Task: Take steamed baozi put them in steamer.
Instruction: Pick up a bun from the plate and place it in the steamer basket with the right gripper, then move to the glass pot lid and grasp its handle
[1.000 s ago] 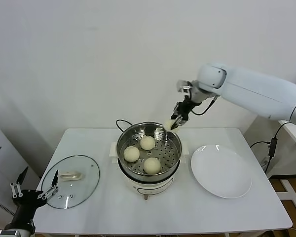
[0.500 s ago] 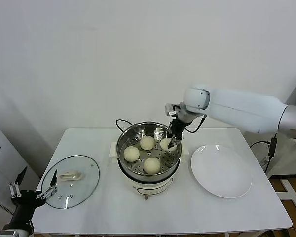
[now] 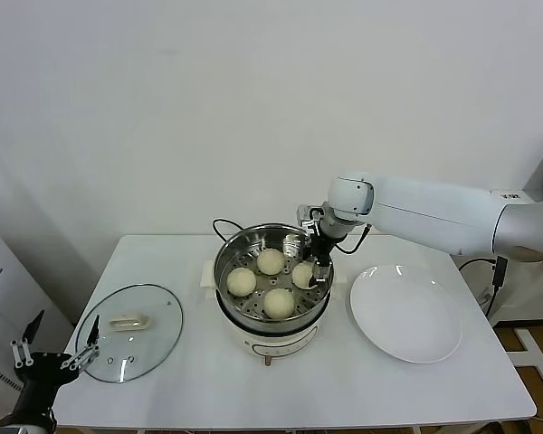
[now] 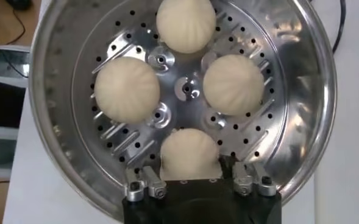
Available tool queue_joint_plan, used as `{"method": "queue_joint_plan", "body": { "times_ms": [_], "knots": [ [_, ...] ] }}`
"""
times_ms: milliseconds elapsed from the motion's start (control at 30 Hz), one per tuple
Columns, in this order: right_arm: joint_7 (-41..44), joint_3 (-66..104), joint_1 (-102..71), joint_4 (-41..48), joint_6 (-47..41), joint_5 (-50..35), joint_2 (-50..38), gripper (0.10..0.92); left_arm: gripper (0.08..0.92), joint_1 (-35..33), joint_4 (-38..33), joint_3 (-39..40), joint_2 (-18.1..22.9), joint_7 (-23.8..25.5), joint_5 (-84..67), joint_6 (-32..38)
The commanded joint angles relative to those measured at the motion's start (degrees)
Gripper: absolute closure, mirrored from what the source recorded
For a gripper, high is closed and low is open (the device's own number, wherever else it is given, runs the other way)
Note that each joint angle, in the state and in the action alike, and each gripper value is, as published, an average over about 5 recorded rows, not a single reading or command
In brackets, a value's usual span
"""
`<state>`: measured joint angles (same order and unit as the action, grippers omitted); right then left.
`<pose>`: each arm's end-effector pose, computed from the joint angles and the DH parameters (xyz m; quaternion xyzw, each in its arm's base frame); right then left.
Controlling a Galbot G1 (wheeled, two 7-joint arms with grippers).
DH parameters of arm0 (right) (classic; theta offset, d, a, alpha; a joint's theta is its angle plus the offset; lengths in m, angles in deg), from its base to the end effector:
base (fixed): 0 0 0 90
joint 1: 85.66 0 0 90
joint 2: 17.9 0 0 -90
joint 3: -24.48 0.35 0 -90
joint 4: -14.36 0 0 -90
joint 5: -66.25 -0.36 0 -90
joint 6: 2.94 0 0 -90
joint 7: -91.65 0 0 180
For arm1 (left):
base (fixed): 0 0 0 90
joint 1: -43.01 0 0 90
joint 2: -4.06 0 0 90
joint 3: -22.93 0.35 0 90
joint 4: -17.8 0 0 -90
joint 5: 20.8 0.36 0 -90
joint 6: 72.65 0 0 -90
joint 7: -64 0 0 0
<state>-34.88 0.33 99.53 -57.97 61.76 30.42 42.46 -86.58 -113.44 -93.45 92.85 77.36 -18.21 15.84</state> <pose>0.5644 0.0449 -0.0897 0.5459 -0.5563 0.4989 0.3790 0.1167 0.1226 -0.2394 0.0558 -0.9829 -0.1743 0.0205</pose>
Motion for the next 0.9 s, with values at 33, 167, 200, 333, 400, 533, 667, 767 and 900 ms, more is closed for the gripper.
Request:
{"method": "queue_joint_plan", "body": {
  "times_ms": [33, 167, 200, 333, 400, 533, 667, 767, 900],
  "knots": [
    [-0.6, 5.4, 1.0, 1.8, -0.2, -4.1, -1.2, 0.269, 0.177, 0.1, 0.4, -0.3, -0.3, 0.0, -0.3, 0.0],
    [-5.8, 14.7, -0.2, 3.6, 3.0, -10.0, -4.7, 0.210, 0.177, 0.2, 0.2, -0.2, -0.5, 0.0, -0.3, -0.1],
    [-8.9, 16.9, -1.0, 3.6, 4.8, -12.1, -6.0, 0.207, 0.177, 0.2, 0.1, -0.2, -0.6, 0.0, -0.3, -0.1],
    [-28.2, 25.3, -7.9, 0.9, 13.1, -21.0, -11.9, 0.203, 0.177, 0.5, 0.1, 0.2, -0.7, 0.0, -0.1, -0.2],
    [-39.1, 32.5, -15.2, -0.4, 16.7, -22.6, -14.4, 0.203, 0.177, 0.6, 0.3, 0.6, -0.8, 0.0, 0.1, -0.2],
    [-55.8, 53.1, -35.5, -0.2, 22.4, -21.3, -17.5, 0.203, 0.177, 1.3, 1.3, 2.0, -1.0, 0.0, 1.2, -0.1],
    [-63.2, 70.4, -53.9, -0.5, 28.9, -20.2, -19.1, 0.203, 0.177, 1.9, 2.7, 3.2, -1.2, -0.1, 2.0, 0.2],
    [-63.7, 84.0, -68.8, -3.3, 31.0, -19.1, -18.9, 0.203, 0.177, 2.1, 3.1, 3.7, -1.5, -0.1, 2.1, 0.2],
    [-61.8, 96.8, -85.1, -8.8, 31.9, -15.1, -16.7, 0.203, 0.177, 2.7, 4.3, 4.5, -2.0, -0.1, 2.7, 0.2]
  ]
}}
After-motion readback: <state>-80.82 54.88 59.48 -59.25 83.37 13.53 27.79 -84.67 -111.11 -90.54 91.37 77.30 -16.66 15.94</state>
